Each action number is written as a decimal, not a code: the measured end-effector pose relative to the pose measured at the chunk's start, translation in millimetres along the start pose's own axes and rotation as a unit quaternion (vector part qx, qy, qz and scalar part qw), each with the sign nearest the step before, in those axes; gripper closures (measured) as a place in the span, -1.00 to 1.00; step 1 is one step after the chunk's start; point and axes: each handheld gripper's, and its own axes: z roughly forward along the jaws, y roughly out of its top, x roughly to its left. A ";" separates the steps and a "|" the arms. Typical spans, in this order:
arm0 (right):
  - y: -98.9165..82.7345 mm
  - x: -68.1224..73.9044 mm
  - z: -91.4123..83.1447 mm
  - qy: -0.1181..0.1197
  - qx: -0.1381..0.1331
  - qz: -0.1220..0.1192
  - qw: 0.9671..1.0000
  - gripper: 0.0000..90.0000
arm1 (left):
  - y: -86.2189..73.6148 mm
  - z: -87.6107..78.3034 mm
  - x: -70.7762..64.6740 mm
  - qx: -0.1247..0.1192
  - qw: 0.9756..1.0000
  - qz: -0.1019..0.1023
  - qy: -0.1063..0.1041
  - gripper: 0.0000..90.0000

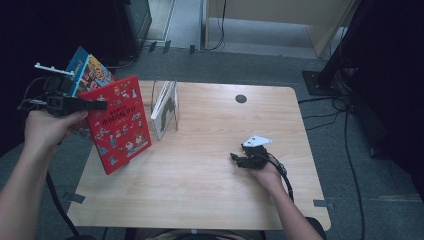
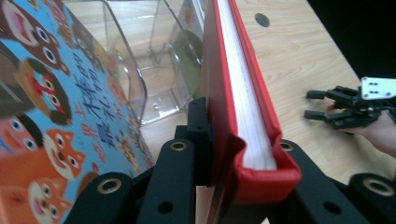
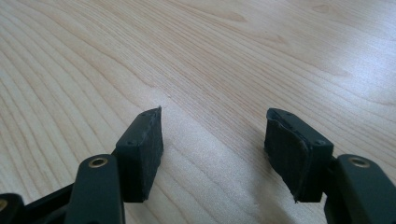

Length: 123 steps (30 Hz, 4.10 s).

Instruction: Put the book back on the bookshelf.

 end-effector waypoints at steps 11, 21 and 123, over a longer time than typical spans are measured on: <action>0.2 0.2 -0.1 0.000 0.002 0.001 1.000 -0.17 | 18.4 8.8 2.5 -0.002 1.000 0.000 0.014 0.78; 0.2 0.0 -0.1 0.000 0.001 0.000 1.000 -0.17 | 34.1 22.3 10.3 -0.002 1.000 -0.010 0.015 0.78; 2.9 2.0 3.2 0.001 0.001 -0.002 1.000 -0.17 | 96.9 59.9 22.5 0.156 0.985 -0.035 0.064 0.78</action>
